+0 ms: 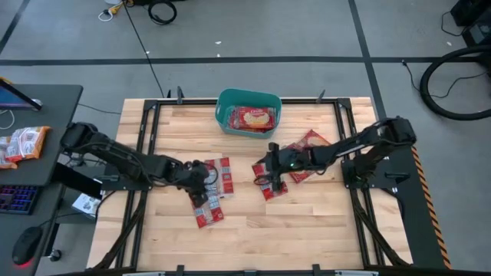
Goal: Sort popcorn bags into baskets
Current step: Put the red popcorn bag into the green bin
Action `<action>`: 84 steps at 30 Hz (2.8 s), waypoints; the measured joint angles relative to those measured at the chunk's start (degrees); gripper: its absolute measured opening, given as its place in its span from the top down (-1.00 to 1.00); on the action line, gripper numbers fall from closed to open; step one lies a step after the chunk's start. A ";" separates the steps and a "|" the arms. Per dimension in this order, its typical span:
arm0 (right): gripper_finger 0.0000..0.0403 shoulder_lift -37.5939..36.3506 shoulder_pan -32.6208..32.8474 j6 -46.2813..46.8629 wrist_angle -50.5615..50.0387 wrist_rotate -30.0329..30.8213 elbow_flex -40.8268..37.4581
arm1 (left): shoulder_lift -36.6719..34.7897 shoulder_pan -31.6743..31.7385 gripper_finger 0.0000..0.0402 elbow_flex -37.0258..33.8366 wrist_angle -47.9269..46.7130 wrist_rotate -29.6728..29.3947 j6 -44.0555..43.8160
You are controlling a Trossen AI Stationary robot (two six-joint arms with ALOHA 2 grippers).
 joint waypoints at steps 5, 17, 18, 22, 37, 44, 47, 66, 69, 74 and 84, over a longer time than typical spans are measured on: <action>-0.21 7.08 0.93 -2.68 -0.11 -0.10 4.03 | 0.00 -3.40 0.31 0.00 -1.15 -0.87 -6.01; -0.21 19.82 1.12 -5.04 0.39 -3.29 15.29 | 4.39 -10.26 0.31 -0.07 -8.50 -4.94 -2.63; -0.21 20.42 1.29 -5.07 0.19 -3.31 15.76 | 5.21 -11.28 0.31 -0.07 -8.28 -4.52 -1.83; -0.21 21.83 1.69 -5.10 0.29 -3.33 17.45 | 8.69 -15.79 0.31 0.00 -4.23 -3.75 3.68; -0.21 21.76 1.70 -2.96 -0.03 -4.29 18.55 | 20.21 -26.01 0.31 4.32 -6.53 -16.52 36.77; -0.21 21.76 1.70 -1.41 -0.26 -4.35 18.55 | 22.38 -26.02 0.35 4.45 -3.90 -21.39 42.86; -0.21 21.73 1.90 -0.68 -0.63 -4.35 18.55 | 22.51 -25.81 0.47 4.32 -2.31 -21.94 42.83; -0.21 21.71 6.57 -4.05 -0.61 -5.00 18.51 | 21.65 -25.40 0.98 9.07 -4.07 -22.69 28.72; -0.22 21.65 8.54 -8.00 1.40 -6.12 18.51 | 20.80 -23.96 0.99 10.96 -5.40 -22.96 25.35; -0.25 21.63 12.66 -13.45 4.96 -3.45 18.51 | 20.41 -20.86 0.99 13.49 -5.49 -22.96 20.02; -0.30 21.78 16.63 -14.87 3.98 4.75 18.51 | 20.33 -16.30 0.91 15.54 -8.83 -17.04 18.27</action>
